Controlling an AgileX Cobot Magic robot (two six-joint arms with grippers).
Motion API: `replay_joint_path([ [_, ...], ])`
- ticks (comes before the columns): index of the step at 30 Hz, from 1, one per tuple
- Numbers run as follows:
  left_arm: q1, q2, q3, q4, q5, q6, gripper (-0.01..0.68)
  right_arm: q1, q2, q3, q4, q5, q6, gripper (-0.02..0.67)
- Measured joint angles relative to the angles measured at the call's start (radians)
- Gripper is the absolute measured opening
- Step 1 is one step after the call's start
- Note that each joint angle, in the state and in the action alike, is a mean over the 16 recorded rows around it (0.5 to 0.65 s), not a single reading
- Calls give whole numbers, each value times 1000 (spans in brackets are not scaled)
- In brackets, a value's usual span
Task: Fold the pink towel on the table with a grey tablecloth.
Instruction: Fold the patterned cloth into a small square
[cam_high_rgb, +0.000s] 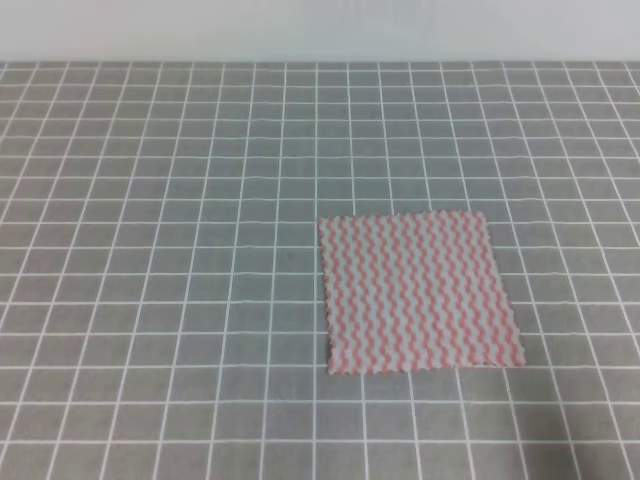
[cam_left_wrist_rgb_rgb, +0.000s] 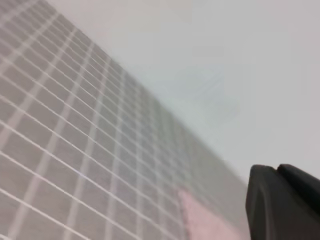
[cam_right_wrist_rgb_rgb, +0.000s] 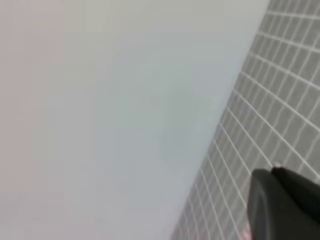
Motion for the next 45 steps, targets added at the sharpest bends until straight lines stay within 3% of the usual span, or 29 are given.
replay_joint_path([
  [6, 0, 0, 0, -149, -19, -3, 0, 0, 0, -1, 80, 162, 0, -17],
  [15, 0, 1, -2, -159, 18, 37, 0, 0, 0, -2, 38, 360, -42, -17],
  [28, 0, 16, -27, -157, 125, 171, 0, 0, 2, -16, 41, 347, -78, -17],
  [36, 0, 157, -159, -156, 187, 286, 0, 0, 53, -101, 64, 340, -280, -17],
  [45, 0, 493, -373, -153, 274, 507, 0, 14, 161, -209, 125, 240, -610, -17],
])
